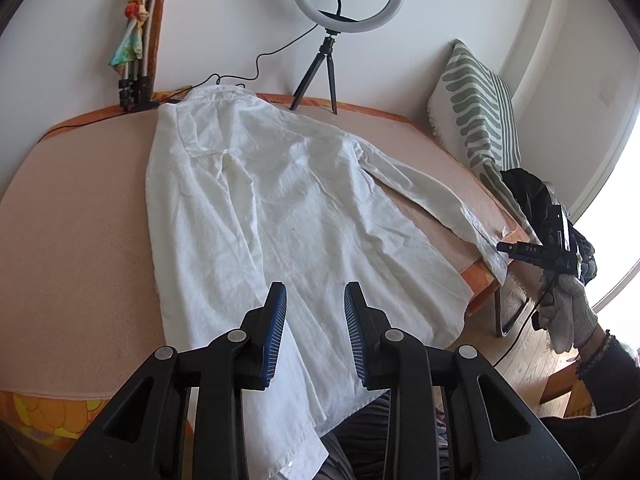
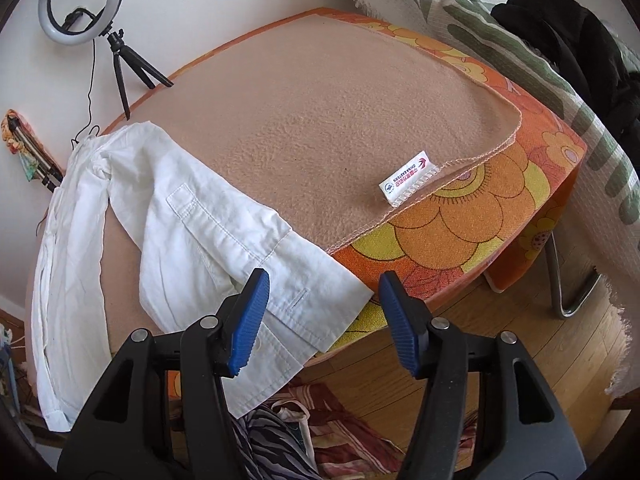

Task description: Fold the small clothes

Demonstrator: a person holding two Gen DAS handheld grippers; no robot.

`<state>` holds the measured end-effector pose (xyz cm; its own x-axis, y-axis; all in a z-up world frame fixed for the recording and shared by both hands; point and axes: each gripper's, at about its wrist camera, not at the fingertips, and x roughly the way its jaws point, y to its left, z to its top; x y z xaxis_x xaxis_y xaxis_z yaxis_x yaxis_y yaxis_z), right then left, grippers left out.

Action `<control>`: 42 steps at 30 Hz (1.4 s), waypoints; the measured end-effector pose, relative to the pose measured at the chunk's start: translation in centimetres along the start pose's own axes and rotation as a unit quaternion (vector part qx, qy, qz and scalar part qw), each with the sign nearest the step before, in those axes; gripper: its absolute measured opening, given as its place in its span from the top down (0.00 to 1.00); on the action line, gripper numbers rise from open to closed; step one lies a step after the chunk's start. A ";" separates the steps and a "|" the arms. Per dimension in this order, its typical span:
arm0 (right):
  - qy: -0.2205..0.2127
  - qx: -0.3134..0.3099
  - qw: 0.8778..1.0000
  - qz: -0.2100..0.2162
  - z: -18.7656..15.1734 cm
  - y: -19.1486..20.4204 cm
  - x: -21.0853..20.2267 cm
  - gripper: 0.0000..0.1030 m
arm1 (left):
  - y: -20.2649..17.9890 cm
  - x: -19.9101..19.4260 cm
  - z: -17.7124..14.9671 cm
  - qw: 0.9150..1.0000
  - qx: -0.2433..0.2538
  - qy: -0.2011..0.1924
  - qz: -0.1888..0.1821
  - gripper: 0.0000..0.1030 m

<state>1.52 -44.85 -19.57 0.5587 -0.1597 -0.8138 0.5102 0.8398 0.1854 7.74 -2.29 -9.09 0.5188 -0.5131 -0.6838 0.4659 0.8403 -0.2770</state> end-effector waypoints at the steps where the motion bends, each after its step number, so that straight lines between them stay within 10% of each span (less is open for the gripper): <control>1: -0.002 -0.016 1.000 -0.014 -0.3 0.5 0.0 0.47 | -0.2 0.0 0.0 1.000 0.003 0.000 -0.001 0.73; 6: -0.004 -0.051 0.998 -0.040 -1.0 2.1 -0.2 0.90 | -0.1 -0.3 0.0 1.000 0.003 -0.001 -0.001 0.73; 23: -0.100 -0.092 0.988 0.071 0.2 10.6 -9.2 0.94 | 1.7 0.4 0.1 0.998 -0.058 -0.001 -0.032 0.73; 35: -0.054 -0.326 0.918 0.217 -8.5 26.9 -11.2 0.94 | 2.8 4.1 0.5 0.974 -0.176 0.013 -0.140 0.61; 42: 0.012 -0.383 0.890 0.248 -12.7 29.0 -8.3 0.94 | 1.6 8.2 0.7 0.961 -0.203 0.056 -0.182 0.53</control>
<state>3.40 -12.52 -14.47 0.5719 0.3318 -0.7502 -0.3955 0.9128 0.1022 13.22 -5.28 -14.68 0.2840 -0.7825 -0.5541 0.2729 0.6200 -0.7356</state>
